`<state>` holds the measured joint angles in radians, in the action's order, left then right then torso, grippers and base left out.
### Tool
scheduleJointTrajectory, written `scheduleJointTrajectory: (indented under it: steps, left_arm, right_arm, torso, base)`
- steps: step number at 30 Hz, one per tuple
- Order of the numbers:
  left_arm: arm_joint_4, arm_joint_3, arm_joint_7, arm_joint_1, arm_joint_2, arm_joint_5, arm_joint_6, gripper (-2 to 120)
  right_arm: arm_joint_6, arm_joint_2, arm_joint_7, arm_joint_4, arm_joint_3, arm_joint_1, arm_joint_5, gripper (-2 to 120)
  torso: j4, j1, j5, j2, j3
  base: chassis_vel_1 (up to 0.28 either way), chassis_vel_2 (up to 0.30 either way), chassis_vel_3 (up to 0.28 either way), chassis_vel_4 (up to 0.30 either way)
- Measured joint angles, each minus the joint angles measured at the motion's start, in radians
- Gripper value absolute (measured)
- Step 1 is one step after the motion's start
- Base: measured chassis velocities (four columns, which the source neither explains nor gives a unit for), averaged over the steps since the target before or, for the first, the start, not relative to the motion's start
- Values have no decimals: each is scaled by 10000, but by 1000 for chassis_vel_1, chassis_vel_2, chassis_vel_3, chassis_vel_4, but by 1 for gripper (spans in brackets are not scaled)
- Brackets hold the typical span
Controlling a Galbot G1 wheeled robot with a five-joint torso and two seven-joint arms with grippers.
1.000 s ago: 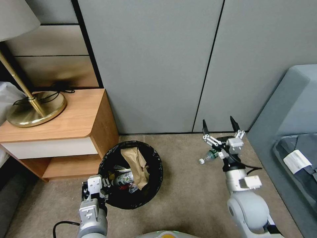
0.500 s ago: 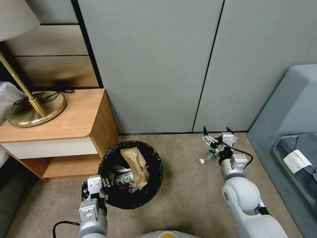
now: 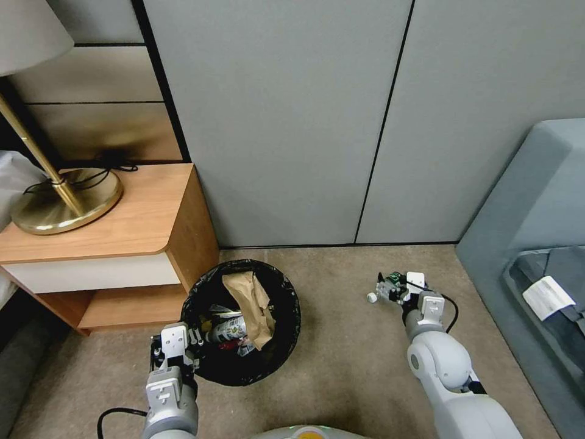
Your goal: Pick up the trash bin, then pick up the garbage from the floor and place it into the trash bin.
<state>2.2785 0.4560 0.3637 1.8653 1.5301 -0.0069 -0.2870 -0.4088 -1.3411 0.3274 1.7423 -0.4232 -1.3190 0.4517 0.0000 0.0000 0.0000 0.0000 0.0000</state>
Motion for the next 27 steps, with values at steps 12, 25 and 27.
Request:
scheduleJointTrajectory:
  steps: [12, 25, 27]
  left_arm:
    - [0, 0, 0, 0, 0, 0, 0, 1]
    - [0, 0, 0, 0, 0, 0, 0, 1]
    - [0, 0, 0, 0, 0, 1, 0, 1]
  right_arm:
    - [-53, -173, 188, -950, 25, 179, 375, 100]
    - [242, -229, -125, -1629, -21, 355, 292, 100]
    - [424, -215, -302, -1779, -35, 443, 306, 100]
  torso:
    - [0, 1, -1, 0, 0]
    - [0, 0, 0, 0, 0]
    - [0, 0, 0, 0, 0]
  base:
    - [0, 0, 0, 0]
    - [0, 0, 0, 0]
    - [0, 0, 0, 0]
